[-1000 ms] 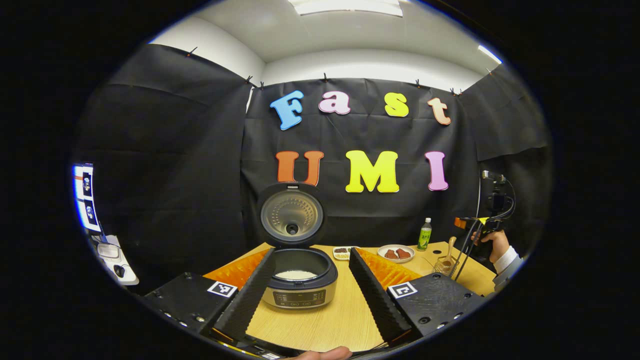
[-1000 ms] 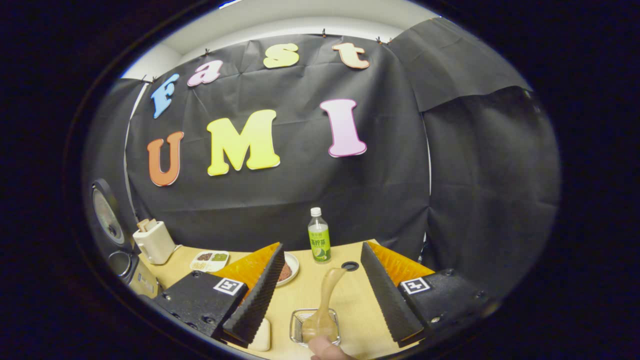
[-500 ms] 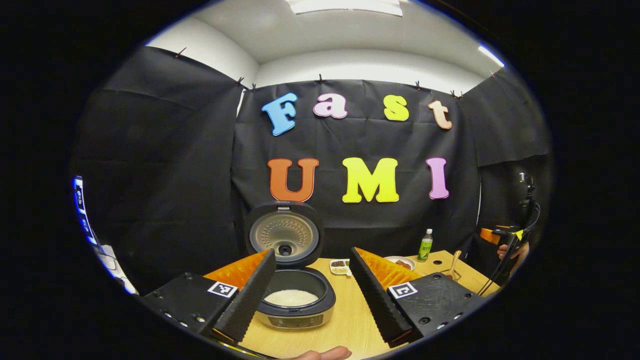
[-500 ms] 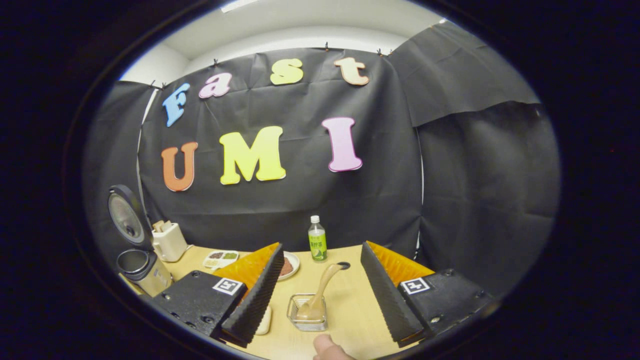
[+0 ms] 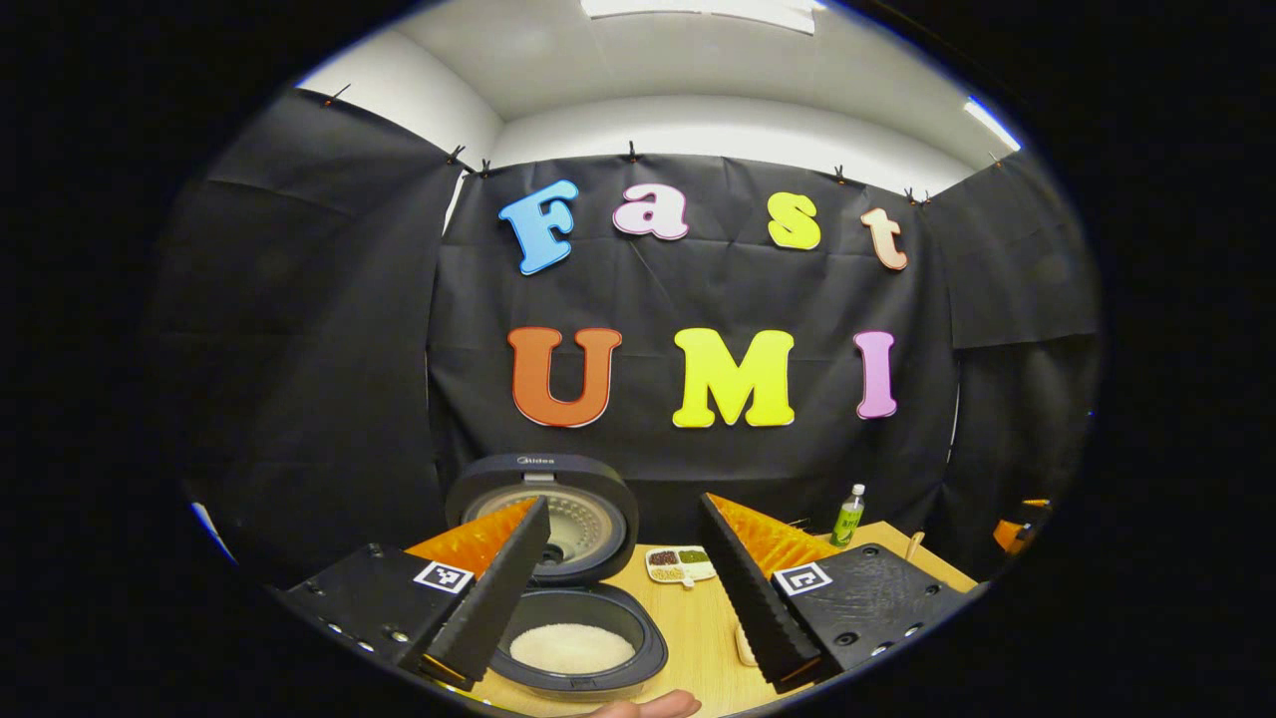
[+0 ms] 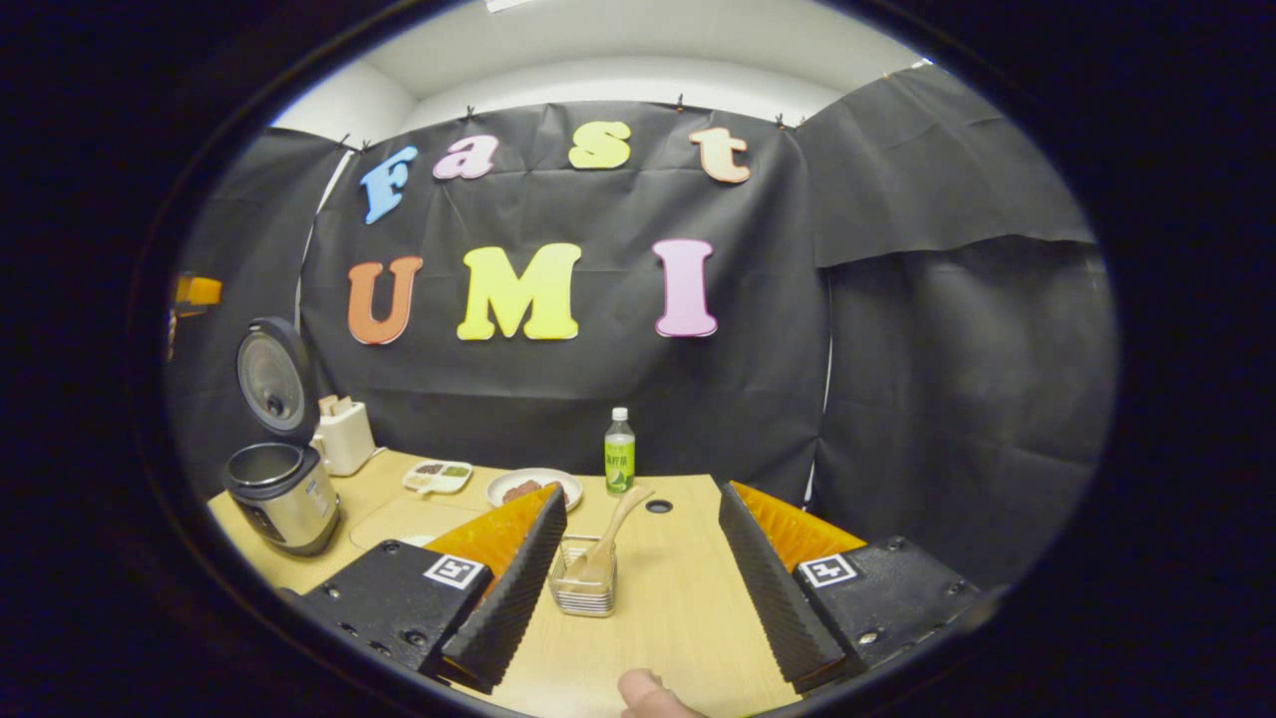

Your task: Close the left gripper, press the button to open the rice cooker; take a wooden spoon from the chopstick holder with the right hand, scoop a spoonful of rice and pour it into the rice cooker, then put the wooden spoon back into the chopstick holder.

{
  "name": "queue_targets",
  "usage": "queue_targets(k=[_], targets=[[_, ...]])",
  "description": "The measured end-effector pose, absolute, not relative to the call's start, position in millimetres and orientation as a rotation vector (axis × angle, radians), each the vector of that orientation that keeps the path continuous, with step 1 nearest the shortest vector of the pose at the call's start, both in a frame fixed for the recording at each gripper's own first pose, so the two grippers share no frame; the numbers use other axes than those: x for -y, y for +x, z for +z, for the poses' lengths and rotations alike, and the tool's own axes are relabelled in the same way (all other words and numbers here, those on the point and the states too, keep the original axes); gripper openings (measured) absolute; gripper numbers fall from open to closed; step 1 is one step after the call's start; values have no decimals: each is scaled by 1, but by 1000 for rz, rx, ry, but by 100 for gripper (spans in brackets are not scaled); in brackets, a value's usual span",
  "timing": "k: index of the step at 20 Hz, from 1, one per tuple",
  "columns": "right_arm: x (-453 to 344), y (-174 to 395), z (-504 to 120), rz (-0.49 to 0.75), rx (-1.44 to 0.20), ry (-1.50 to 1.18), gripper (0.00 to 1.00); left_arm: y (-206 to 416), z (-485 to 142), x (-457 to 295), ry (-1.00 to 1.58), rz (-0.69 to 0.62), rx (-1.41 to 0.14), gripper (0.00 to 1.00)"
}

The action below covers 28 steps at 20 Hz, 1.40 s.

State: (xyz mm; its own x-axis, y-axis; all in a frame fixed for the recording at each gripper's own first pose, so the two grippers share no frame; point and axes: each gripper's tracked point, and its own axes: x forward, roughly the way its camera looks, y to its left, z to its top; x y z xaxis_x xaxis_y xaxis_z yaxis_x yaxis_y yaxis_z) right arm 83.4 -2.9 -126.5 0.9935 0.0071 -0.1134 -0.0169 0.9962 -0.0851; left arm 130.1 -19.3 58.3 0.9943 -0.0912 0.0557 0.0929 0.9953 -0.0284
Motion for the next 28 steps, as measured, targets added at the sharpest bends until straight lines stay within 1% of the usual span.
queue_targets(k=[3,4,8,10,14,16,18,21,23,24,27,28], targets=[[-1,84,-133,30,-124,-85,99,166,76,6,-31,-67,101,94],[-6,83,-138,47,-131,-75,98,180,79,-1,-41,-50,120,94],[-15,85,-149,103,-142,-38,100,238,79,-33,-64,42,146,94],[-16,85,-148,112,-122,-17,98,266,75,-42,-68,65,138,94],[-14,81,-150,125,-97,68,99,311,65,-55,-73,84,115,94],[-9,78,-153,124,-95,77,99,331,56,-69,-130,103,76,94],[-1,74,-152,122,-75,74,99,340,36,-72,-177,117,-21,94],[9,74,-153,101,-53,97,99,345,18,-90,-97,189,-93,95],[11,74,-155,96,-61,96,98,340,19,-91,-83,173,-116,97],[11,74,-156,98,-62,93,100,336,19,-86,-86,162,-138,96],[5,73,-154,116,-50,96,100,319,12,-82,-78,148,-172,98],[1,74,-154,126,-48,99,99,313,10,-80,-76,143,-184,100]])
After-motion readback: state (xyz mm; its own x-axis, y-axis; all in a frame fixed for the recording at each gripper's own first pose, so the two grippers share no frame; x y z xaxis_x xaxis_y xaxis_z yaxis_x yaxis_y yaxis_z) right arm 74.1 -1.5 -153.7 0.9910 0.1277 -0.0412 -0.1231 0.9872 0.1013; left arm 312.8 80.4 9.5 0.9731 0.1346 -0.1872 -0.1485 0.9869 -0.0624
